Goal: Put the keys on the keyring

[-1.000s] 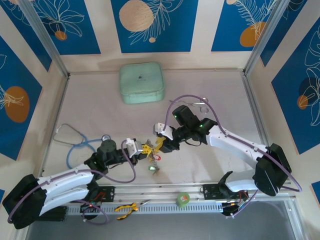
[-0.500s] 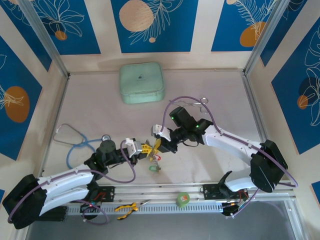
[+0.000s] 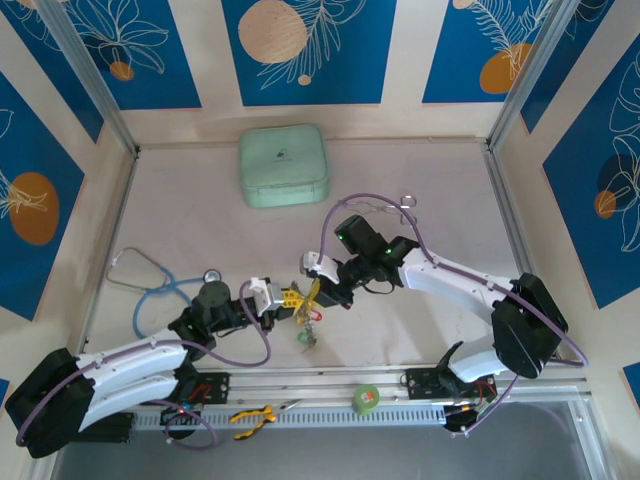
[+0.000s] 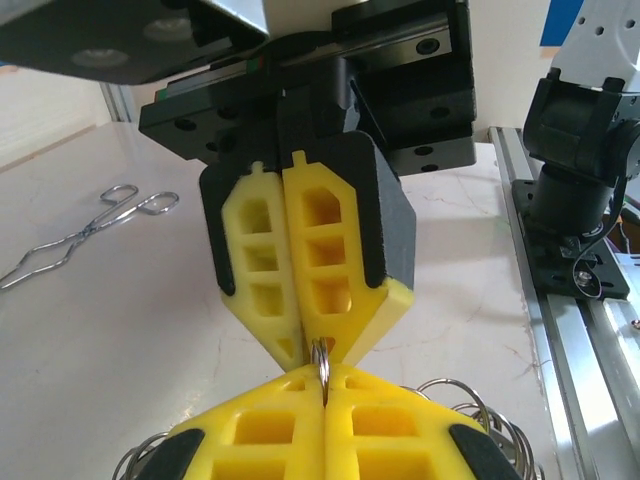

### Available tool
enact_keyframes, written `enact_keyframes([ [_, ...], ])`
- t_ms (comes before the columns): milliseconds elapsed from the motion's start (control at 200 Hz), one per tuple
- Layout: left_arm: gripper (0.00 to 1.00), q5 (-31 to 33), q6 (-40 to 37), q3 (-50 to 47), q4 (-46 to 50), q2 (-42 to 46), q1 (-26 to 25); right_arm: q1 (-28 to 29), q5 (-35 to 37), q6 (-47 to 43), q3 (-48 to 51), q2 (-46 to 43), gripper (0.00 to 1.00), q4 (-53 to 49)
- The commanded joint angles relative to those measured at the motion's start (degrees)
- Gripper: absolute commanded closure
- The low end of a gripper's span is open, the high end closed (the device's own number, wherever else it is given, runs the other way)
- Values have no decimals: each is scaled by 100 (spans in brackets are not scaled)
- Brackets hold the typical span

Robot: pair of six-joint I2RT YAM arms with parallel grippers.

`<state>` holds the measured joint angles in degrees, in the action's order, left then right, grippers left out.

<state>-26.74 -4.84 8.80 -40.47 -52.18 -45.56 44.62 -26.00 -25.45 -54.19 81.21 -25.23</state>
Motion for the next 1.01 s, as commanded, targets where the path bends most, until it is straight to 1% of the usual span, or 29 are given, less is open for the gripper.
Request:
enact_keyframes([
  [0, 100, -325, 51, 26, -664, -15, -27, 8, -154, 130, -37, -89, 85, 238],
  [80, 100, -301, 62, 2, -707, -43, -31, -50, -202, 235, 273, -444, 75, 706],
  [170, 100, -268, 104, -51, -793, -85, -29, -76, -212, 227, 547, -744, 71, 979],
  [310, 100, -244, 133, -71, -887, -147, -31, -55, -369, 121, 621, -818, 71, 941],
  [445, 100, -236, 157, -62, -934, -174, -26, 19, -371, 99, 673, -839, 71, 1147],
  [585, 100, -227, 185, -73, -1010, -177, -28, 37, -333, 37, 616, -733, 72, 1117],
  [840, 100, -230, 237, -98, -1150, -235, -26, 116, -313, -8, 515, -562, 81, 1088],
  [930, 100, -235, 248, -104, -1190, -280, -24, 117, -342, 2, 484, -580, 88, 1146],
  [1000, 100, -194, 263, -97, -1203, -306, -27, 117, -380, -14, 469, -605, 98, 1161],
])
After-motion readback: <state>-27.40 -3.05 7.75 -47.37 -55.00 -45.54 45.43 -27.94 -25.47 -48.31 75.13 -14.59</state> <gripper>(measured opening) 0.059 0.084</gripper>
